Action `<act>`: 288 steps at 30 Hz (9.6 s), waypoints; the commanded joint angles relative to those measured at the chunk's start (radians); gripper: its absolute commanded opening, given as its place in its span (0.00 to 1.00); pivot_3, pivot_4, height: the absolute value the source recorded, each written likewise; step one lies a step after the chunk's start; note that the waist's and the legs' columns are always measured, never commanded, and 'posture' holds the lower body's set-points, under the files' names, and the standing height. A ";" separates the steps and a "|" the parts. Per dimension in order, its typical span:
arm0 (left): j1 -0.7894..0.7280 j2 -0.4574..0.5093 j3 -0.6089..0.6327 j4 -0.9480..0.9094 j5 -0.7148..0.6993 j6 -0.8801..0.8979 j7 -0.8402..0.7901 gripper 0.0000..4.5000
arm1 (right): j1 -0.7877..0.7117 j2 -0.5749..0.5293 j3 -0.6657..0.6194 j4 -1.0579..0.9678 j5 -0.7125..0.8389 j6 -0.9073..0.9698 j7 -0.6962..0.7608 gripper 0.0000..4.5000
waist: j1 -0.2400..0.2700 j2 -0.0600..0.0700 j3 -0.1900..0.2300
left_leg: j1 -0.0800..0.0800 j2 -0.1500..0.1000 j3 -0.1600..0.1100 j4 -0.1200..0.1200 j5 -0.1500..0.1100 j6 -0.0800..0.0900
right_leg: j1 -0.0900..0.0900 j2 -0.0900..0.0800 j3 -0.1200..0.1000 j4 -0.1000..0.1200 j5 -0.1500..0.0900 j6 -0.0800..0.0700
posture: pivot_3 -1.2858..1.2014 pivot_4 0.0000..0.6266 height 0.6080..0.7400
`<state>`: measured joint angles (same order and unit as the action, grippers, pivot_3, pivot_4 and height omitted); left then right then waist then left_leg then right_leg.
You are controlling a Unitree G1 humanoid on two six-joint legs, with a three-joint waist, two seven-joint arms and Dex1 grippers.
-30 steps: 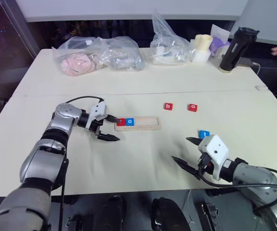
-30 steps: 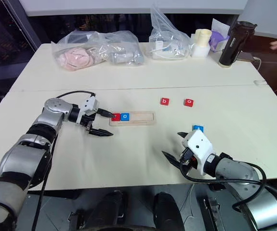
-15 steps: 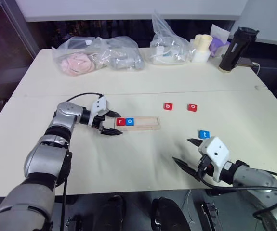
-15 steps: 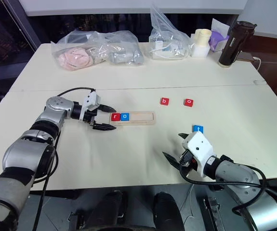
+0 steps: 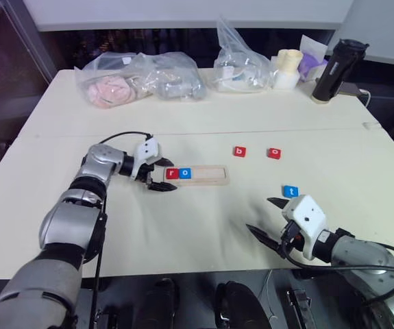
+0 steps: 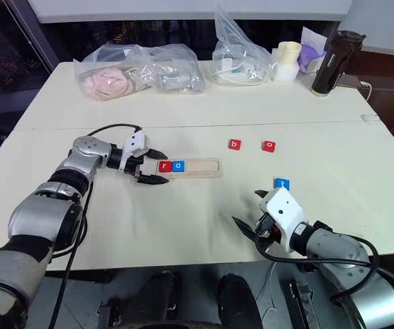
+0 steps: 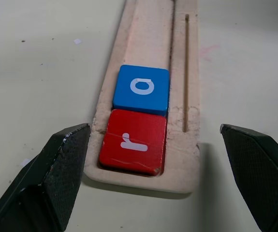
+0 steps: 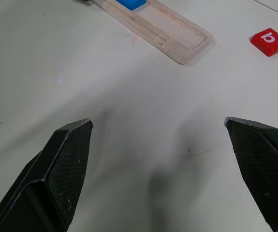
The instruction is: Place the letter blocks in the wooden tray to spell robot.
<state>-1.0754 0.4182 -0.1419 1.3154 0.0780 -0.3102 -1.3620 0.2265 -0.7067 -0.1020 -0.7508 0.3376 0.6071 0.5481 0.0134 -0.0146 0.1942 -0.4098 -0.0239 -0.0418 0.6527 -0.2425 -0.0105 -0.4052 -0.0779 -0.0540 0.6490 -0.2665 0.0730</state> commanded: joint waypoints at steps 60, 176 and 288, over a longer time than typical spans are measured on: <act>0.251 -0.073 -0.101 -0.603 0.057 0.177 -0.012 0.69 | -0.051 0.013 0.040 0.005 -0.055 -0.025 -0.008 1.00 | 0.002 0.000 -0.001 | 0.001 0.000 -0.001 0.010 0.000 0.000 | 0.007 -0.002 0.001 -0.001 0.004 0.002 | 0.52 0.24 1.00; 0.732 0.226 0.346 -1.817 -0.745 1.021 0.506 1.00 | -1.212 0.715 -0.052 1.313 -0.260 0.240 -0.768 1.00 | -0.034 0.003 0.000 | 0.002 0.002 0.013 -0.006 0.001 -0.001 | -0.009 0.001 0.019 0.002 0.006 -0.001 | 0.52 0.24 1.00; 0.885 0.285 0.243 -1.862 -0.749 0.919 0.553 1.00 | -0.648 -0.298 0.235 0.603 -0.153 -0.302 0.758 0.25 | -0.002 0.002 0.003 | 0.001 0.004 0.019 -0.003 -0.003 0.005 | -0.002 -0.001 0.023 -0.017 0.008 -0.001 | 0.52 0.24 1.00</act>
<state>-0.1744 0.7014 0.0966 -0.5173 -0.6634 0.6114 -0.8110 -0.3965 -1.0130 0.1179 -0.0981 0.1643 0.2862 1.2899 0.0117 -0.0124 0.1971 -0.4085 -0.0203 -0.0232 0.6495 -0.2456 -0.0056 -0.4076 -0.0788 -0.0311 0.6321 -0.2586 0.0726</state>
